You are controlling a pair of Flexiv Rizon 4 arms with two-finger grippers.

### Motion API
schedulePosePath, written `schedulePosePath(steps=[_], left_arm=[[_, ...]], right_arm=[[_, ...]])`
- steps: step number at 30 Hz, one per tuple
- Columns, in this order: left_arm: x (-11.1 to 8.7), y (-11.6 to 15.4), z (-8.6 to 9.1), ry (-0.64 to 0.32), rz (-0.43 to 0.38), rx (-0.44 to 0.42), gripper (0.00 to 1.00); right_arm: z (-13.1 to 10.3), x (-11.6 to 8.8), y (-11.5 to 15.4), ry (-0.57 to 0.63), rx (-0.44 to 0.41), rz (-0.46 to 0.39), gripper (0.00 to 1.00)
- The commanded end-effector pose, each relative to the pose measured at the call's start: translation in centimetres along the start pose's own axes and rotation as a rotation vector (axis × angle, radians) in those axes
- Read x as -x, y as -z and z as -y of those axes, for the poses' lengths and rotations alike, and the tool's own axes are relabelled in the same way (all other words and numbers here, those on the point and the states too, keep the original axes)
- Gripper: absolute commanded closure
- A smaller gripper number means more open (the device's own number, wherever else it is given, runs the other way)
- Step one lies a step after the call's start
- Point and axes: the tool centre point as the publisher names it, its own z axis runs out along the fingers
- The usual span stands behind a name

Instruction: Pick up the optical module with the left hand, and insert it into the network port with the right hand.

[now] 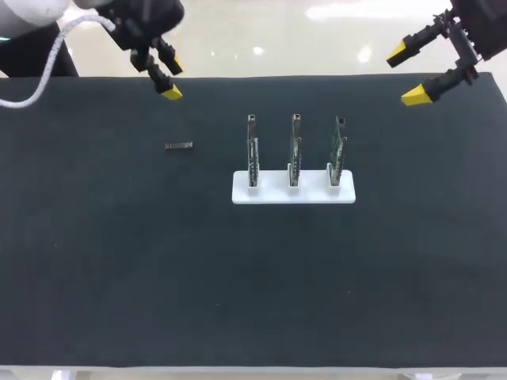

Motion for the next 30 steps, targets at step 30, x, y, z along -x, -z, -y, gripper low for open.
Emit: schedulePosePath(steps=[30], left_arm=[[-6.6,-7.1,-1.5,-0.033,-0.151,-0.054,0.00]], right_arm=[[0.0,0.0,0.0,0.000,0.001,0.001,0.00]])
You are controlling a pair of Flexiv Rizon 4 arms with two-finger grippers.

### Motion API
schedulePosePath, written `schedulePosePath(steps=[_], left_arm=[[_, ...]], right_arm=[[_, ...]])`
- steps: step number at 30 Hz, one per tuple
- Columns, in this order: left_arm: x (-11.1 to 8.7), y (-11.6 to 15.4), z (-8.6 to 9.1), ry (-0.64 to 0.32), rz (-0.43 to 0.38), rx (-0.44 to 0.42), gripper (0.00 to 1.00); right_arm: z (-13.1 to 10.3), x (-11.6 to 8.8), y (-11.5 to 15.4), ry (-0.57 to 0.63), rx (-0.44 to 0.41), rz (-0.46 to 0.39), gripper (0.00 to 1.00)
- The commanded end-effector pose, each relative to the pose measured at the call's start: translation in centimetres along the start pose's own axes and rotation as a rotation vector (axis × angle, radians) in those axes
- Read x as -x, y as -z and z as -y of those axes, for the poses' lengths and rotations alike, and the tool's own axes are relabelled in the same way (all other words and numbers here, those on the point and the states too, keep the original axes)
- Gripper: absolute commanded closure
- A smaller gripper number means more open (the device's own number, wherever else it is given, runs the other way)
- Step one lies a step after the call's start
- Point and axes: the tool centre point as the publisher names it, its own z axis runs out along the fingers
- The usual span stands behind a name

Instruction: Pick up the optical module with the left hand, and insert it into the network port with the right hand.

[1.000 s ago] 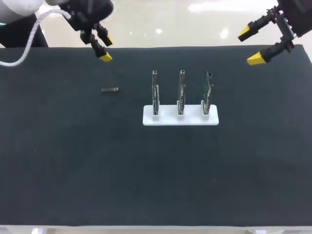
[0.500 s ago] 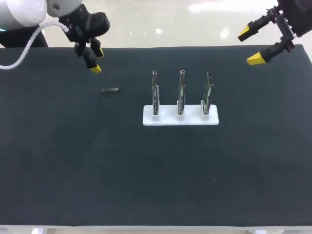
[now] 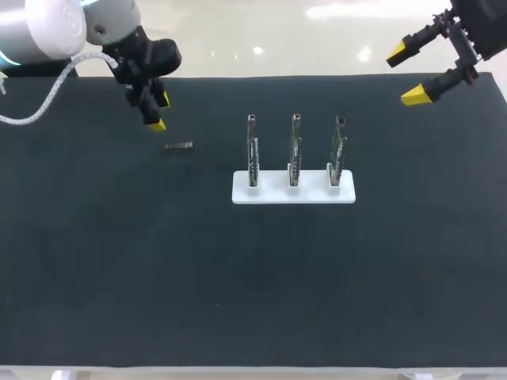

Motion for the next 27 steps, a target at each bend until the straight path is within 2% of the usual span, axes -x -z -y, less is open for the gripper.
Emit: schedulePosePath(steps=[1,19,22,24,27], left_arm=[[0.0,-0.8,-0.5,0.007,-0.018,-0.007,0.00],[0.0,-0.9,-0.4,0.006,-0.032,-0.010,0.00],[-0.5,-0.8,0.4,-0.030,0.004,-0.009,0.00],[-0.6,-1.4,0.7,-0.028,-0.013,-0.008,0.00],[-0.7,-1.8,1.0,-0.037,0.003,-0.008,0.00]], right_arm=[[0.0,0.0,0.0,0.000,0.001,0.000,0.00],[0.0,0.0,0.0,0.000,0.001,0.000,0.00],[0.0,0.0,0.0,0.000,0.001,0.000,0.00],[0.0,0.0,0.0,0.000,0.001,0.000,0.00],[0.0,0.0,0.0,0.000,0.001,0.000,0.00]])
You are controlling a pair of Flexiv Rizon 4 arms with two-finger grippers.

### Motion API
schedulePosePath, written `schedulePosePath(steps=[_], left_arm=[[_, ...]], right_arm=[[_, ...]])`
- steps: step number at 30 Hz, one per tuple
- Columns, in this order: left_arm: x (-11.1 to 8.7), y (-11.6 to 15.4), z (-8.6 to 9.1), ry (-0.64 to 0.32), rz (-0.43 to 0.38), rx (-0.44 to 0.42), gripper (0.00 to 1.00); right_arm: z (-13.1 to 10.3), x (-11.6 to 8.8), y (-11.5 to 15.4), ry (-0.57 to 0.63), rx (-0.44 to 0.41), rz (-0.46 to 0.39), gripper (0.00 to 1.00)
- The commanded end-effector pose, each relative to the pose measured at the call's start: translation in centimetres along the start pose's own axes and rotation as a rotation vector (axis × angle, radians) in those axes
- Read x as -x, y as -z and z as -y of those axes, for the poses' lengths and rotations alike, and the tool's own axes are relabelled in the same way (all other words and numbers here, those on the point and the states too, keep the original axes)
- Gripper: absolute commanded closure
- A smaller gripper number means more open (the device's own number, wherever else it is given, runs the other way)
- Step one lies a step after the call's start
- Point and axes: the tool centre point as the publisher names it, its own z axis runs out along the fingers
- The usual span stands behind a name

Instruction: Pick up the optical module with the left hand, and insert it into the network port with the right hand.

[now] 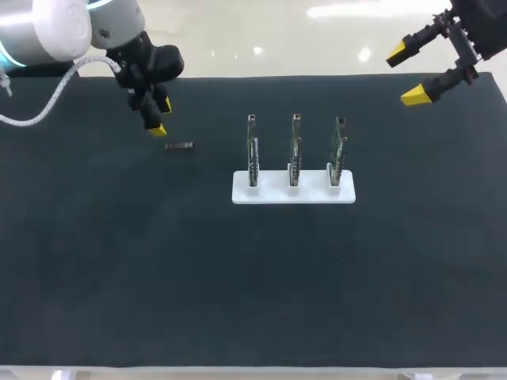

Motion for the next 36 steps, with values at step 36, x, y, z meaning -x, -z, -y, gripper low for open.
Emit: schedulePosePath(steps=[36], left_arm=[[-0.1,-5.2,0.1,0.065,-0.058,0.078,0.00]], right_arm=[[0.0,0.0,0.0,0.000,0.000,0.000,0.00]])
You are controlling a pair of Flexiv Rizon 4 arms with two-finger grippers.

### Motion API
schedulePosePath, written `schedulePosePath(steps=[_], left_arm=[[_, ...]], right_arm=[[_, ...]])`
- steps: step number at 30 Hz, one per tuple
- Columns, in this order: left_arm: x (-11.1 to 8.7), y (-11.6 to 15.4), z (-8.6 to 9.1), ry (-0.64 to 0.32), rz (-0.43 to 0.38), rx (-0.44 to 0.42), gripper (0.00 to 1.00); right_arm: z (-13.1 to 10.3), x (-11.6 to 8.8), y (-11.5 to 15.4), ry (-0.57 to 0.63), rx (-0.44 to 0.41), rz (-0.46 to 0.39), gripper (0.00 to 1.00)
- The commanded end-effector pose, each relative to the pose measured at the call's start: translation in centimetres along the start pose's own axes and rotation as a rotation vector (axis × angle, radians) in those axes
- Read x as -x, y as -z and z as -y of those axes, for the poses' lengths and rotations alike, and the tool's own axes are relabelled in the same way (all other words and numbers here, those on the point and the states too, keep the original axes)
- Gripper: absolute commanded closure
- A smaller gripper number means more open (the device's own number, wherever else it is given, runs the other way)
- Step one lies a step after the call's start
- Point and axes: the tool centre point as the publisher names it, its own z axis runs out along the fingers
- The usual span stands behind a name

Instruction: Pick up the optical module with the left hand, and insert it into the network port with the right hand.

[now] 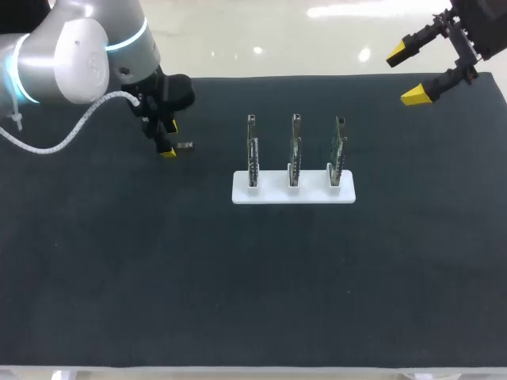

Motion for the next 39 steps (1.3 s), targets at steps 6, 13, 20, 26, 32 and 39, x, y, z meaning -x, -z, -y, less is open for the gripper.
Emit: schedulePosePath(steps=[6,13,20,26,32,39], left_arm=[[0.0,-0.4,-0.2,0.004,-0.008,-0.009,0.00],[-0.1,-0.5,-0.2,0.006,-0.011,-0.015,0.15],[-0.4,-0.8,-0.1,0.006,-0.018,-0.014,0.28],[-0.6,-0.9,0.0,0.004,-0.024,-0.012,0.31],[-0.5,-1.1,0.0,0.006,-0.024,-0.009,0.56],[-0.2,0.0,-0.2,0.014,-0.009,-0.015,1.00]], right_arm=[[0.0,0.0,0.0,0.000,0.000,0.001,0.00],[0.0,0.0,0.0,0.000,0.000,0.001,0.00],[0.0,0.0,0.0,0.000,0.000,0.001,0.00],[0.0,0.0,0.0,0.000,0.000,0.001,0.00],[0.0,0.0,0.0,0.000,0.000,0.001,0.00],[0.0,0.0,0.0,0.000,0.000,0.001,0.00]])
